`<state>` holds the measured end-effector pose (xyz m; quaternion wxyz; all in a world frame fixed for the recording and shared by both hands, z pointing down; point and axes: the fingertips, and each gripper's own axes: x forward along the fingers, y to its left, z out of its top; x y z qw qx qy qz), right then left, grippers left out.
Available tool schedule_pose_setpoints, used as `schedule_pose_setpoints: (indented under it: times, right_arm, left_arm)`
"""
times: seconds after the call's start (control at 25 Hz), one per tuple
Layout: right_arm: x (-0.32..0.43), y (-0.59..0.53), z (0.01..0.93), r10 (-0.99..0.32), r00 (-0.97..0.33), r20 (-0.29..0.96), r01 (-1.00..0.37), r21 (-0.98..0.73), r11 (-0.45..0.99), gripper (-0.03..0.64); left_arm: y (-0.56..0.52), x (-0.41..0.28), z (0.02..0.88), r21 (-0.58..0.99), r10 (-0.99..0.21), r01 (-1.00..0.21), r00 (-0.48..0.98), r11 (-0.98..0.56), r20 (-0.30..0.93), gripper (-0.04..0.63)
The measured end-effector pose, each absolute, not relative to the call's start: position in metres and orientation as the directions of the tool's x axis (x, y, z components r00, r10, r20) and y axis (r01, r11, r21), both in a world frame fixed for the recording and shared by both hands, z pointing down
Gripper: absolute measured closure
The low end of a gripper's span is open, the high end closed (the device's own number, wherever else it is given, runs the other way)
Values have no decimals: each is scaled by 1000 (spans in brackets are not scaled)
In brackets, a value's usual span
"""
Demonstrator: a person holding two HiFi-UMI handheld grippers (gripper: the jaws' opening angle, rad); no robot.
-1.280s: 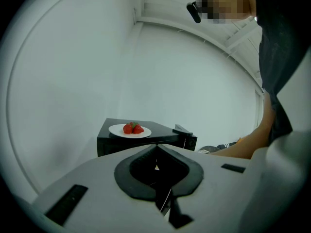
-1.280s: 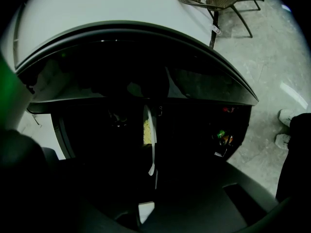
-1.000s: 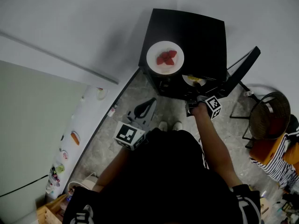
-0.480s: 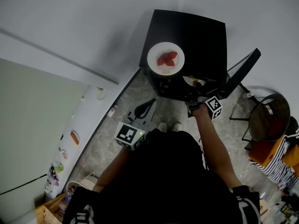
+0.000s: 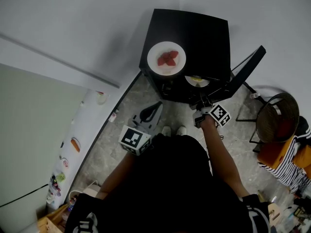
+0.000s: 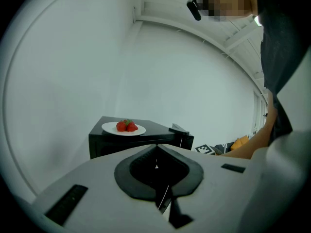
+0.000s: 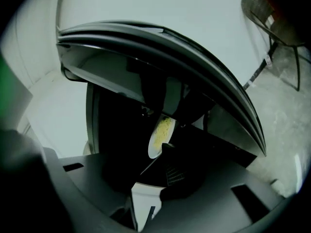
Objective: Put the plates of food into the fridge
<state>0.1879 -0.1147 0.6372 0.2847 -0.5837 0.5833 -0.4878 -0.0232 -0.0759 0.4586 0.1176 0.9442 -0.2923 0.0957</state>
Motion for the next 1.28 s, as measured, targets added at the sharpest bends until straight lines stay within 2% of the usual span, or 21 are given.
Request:
schedule_pose_setpoints:
  times: [0.28, 0.44, 0.6, 0.92, 1.28]
  right_arm:
    - [176, -96, 614, -942, -254, 218, -669, -743, 9, 503]
    - [169, -88, 595, -938, -289, 192, -759, -643, 103, 506]
    - [167, -80, 580, -941, -292, 168, -791, -596, 139, 518]
    - [158, -66, 515, -952, -303, 48, -882, -392, 261, 526]
    - [143, -46, 471, -945, -326, 3, -907, -282, 312, 526]
  left_arm:
    - [-75, -22, 454, 180, -557, -598, 798, -781, 232, 572]
    - [-76, -26, 456, 192, -580, -620, 782, -761, 228, 572]
    - [-74, -29, 463, 188, -600, -647, 759, -739, 254, 572]
    - [-69, -20, 463, 210, -562, -610, 790, -764, 245, 572]
    - [-60, -11, 454, 211, -525, -563, 824, -799, 213, 572]
